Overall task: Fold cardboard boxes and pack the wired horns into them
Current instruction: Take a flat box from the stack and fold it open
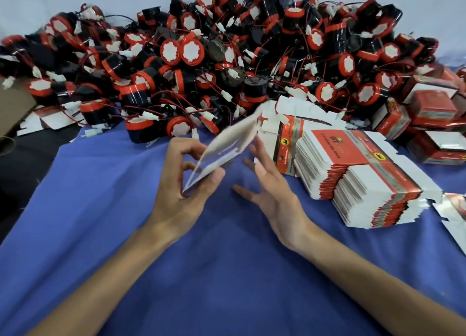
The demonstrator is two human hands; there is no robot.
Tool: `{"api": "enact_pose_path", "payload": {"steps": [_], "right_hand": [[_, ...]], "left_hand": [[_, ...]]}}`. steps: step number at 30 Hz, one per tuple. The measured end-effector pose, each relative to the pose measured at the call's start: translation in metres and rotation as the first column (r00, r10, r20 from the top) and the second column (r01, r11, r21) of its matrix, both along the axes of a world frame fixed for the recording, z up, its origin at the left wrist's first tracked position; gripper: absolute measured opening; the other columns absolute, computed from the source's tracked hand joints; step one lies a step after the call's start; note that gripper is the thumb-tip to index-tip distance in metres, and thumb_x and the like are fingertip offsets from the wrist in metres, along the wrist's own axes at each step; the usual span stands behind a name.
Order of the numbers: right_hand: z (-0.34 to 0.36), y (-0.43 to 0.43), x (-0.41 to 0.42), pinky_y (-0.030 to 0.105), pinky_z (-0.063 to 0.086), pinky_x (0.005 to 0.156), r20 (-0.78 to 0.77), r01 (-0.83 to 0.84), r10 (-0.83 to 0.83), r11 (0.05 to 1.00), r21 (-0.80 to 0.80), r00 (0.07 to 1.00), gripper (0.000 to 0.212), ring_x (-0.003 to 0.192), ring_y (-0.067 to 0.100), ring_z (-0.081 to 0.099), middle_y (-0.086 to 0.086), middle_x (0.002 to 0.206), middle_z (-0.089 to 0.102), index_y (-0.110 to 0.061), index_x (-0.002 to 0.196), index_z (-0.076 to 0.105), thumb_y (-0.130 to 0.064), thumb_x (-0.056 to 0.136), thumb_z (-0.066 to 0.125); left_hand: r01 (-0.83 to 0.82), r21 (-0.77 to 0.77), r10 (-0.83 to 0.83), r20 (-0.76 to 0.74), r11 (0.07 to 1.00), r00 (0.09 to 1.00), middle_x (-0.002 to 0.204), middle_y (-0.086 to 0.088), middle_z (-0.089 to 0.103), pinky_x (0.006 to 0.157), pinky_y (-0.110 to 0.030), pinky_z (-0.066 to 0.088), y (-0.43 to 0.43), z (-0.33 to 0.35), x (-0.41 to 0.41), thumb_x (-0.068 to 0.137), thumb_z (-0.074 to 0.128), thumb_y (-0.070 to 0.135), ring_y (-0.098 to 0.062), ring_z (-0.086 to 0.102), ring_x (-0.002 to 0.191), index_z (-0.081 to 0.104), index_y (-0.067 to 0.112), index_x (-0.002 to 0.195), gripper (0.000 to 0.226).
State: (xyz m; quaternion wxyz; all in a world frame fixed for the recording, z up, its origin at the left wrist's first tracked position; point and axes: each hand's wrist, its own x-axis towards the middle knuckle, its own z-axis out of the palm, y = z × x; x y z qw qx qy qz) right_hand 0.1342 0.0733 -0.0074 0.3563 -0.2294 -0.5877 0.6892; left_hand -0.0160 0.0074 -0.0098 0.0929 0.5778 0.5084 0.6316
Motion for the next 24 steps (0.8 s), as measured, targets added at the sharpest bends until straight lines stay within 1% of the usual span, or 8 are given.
{"api": "enact_pose_path", "payload": {"steps": [4, 6, 8, 11, 13, 16, 19, 24], "right_hand": [[-0.003, 0.002, 0.004, 0.043, 0.029, 0.116, -0.053, 0.023, -0.008, 0.96, 0.28, 0.999, 0.081, 0.145, 0.005, 0.018, -0.017, 0.158, 0.019, -0.042, 0.147, 0.016, -0.053, 0.082, 0.062], [-0.001, 0.004, 0.006, 0.022, 0.035, 0.109, -0.05, 0.027, -0.01, 0.938, 0.346, 0.999, 0.083, 0.142, 0.001, 0.024, -0.024, 0.153, 0.027, -0.043, 0.146, 0.018, -0.061, 0.079, 0.064], [0.002, 0.003, 0.006, 0.013, 0.034, 0.102, -0.03, 0.043, -0.035, 0.93, 0.366, 0.999, 0.076, 0.137, -0.002, 0.033, -0.028, 0.144, 0.039, -0.047, 0.14, 0.029, -0.067, 0.075, 0.063], [0.003, -0.005, 0.004, 0.024, 0.041, 0.096, 0.014, 0.075, -0.093, 0.878, 0.473, 0.996, 0.06, 0.122, 0.011, 0.051, -0.008, 0.128, 0.053, -0.033, 0.132, 0.047, -0.059, 0.081, 0.064], [0.004, -0.011, 0.0, 0.025, 0.042, 0.093, 0.013, 0.123, -0.17, 0.766, 0.631, 0.985, 0.044, 0.115, 0.014, 0.054, -0.003, 0.121, 0.055, -0.027, 0.127, 0.048, -0.042, 0.087, 0.061], [0.007, -0.013, 0.001, 0.013, 0.041, 0.091, -0.049, 0.17, -0.187, 0.717, 0.676, 0.981, 0.046, 0.111, -0.001, 0.054, -0.013, 0.12, 0.055, -0.03, 0.128, 0.045, -0.03, 0.086, 0.062], [0.009, -0.009, 0.004, 0.01, 0.042, 0.088, -0.097, 0.207, -0.192, 0.719, 0.663, 0.977, 0.048, 0.107, -0.007, 0.053, -0.029, 0.119, 0.053, -0.037, 0.125, 0.044, -0.028, 0.082, 0.063], [0.006, -0.005, 0.003, 0.023, 0.042, 0.092, -0.084, 0.166, -0.148, 0.72, 0.674, 0.985, 0.029, 0.116, 0.008, 0.053, -0.001, 0.12, 0.054, -0.02, 0.106, 0.054, -0.036, 0.084, 0.065]], "left_hand": [[0.031, -0.123, -0.041, -0.075, 0.992, 0.996, 0.113, 0.013, 0.05, 0.078, -0.041, 0.048, 0.0, -0.003, 0.002, 0.081, 0.056, 0.046, -0.025, 0.054, 0.095, 0.044, 0.035, 0.107, 0.031], [0.017, -0.103, -0.029, -0.118, 0.995, 0.993, 0.116, 0.029, 0.045, 0.086, -0.053, 0.044, -0.001, -0.005, 0.004, 0.081, 0.055, 0.062, -0.025, 0.05, 0.105, 0.043, 0.047, 0.114, 0.038], [-0.052, -0.084, 0.04, -0.14, 0.995, 0.989, 0.117, 0.021, 0.048, 0.09, -0.06, 0.041, -0.003, -0.004, 0.005, 0.077, 0.043, 0.083, -0.014, 0.046, 0.115, 0.041, 0.051, 0.115, 0.049], [-0.066, -0.09, 0.066, 0.0, 0.994, 0.998, 0.128, 0.0, 0.053, 0.098, -0.033, 0.044, -0.001, -0.001, 0.002, 0.07, 0.037, 0.092, -0.003, 0.047, 0.117, 0.034, 0.035, 0.13, 0.083], [0.02, -0.025, -0.019, 0.061, 0.999, 0.998, 0.13, 0.006, 0.052, 0.093, -0.025, 0.045, 0.0, 0.0, -0.002, 0.078, 0.044, 0.082, -0.009, 0.052, 0.117, 0.031, 0.011, 0.139, 0.095], [-0.018, 0.102, 0.022, -0.045, 0.995, 0.999, 0.122, 0.02, 0.05, 0.089, -0.018, 0.043, 0.001, 0.003, -0.001, 0.092, 0.043, 0.066, -0.004, 0.052, 0.113, 0.039, 0.008, 0.129, 0.069], [-0.036, 0.237, 0.056, -0.079, 0.971, 0.995, 0.117, 0.006, 0.049, 0.084, -0.016, 0.043, 0.001, 0.006, 0.003, 0.097, 0.044, 0.055, -0.005, 0.054, 0.104, 0.045, 0.02, 0.119, 0.041], [-0.049, 0.278, 0.085, -0.121, 0.959, 0.989, 0.104, -0.001, 0.048, 0.079, -0.03, 0.045, 0.002, 0.007, 0.0, 0.098, 0.04, 0.055, -0.02, 0.055, 0.093, 0.044, 0.017, 0.099, 0.037]]}}
